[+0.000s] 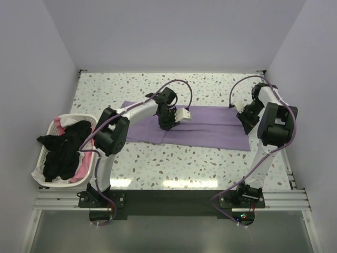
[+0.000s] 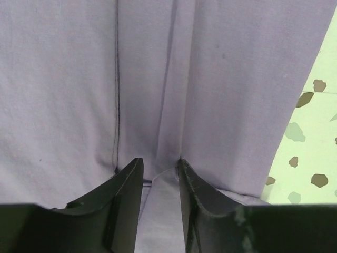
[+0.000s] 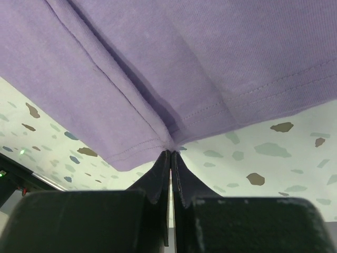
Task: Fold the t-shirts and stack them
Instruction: Fold the tshirt
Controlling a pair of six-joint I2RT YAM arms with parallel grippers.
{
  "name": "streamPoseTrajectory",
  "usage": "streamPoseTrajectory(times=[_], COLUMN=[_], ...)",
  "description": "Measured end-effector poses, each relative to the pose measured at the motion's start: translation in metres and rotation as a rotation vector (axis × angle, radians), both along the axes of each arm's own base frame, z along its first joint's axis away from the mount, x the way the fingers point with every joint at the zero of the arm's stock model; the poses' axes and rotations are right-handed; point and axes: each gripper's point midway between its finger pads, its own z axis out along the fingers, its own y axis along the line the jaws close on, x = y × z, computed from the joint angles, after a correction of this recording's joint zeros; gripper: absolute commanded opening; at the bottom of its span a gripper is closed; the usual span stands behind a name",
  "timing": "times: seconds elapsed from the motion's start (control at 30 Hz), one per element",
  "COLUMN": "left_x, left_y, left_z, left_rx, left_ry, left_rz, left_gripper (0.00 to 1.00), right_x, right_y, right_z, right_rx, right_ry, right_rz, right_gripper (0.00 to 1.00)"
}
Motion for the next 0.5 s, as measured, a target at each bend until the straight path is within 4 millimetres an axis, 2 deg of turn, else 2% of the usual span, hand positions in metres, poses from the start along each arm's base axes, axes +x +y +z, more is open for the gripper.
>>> streamPoseTrajectory(times=[0.07, 0.23, 0.5], left_x=[0.001, 0.001, -0.006], left_y=[0.001, 0.001, 0.007], left_z=[0.000, 0.000, 0.009], left_rx=[0.005, 0.009, 0.001], left_ry=[-0.004, -0.010, -0.020], left_rz=[-0.002, -0.006, -0.008], left_gripper=[0.19, 0.01, 0.00], right_x=[0.000, 0.001, 0.000], right_y=[0.000, 0.000, 0.000], right_z=[0.003, 0.010, 0.017], right_rx=[-0.001, -0.004, -0.005], right_ry=[-0.006, -0.016, -0.023], right_rz=[0.000, 0.000, 0.000], right_gripper=[0.00, 0.00, 0.00])
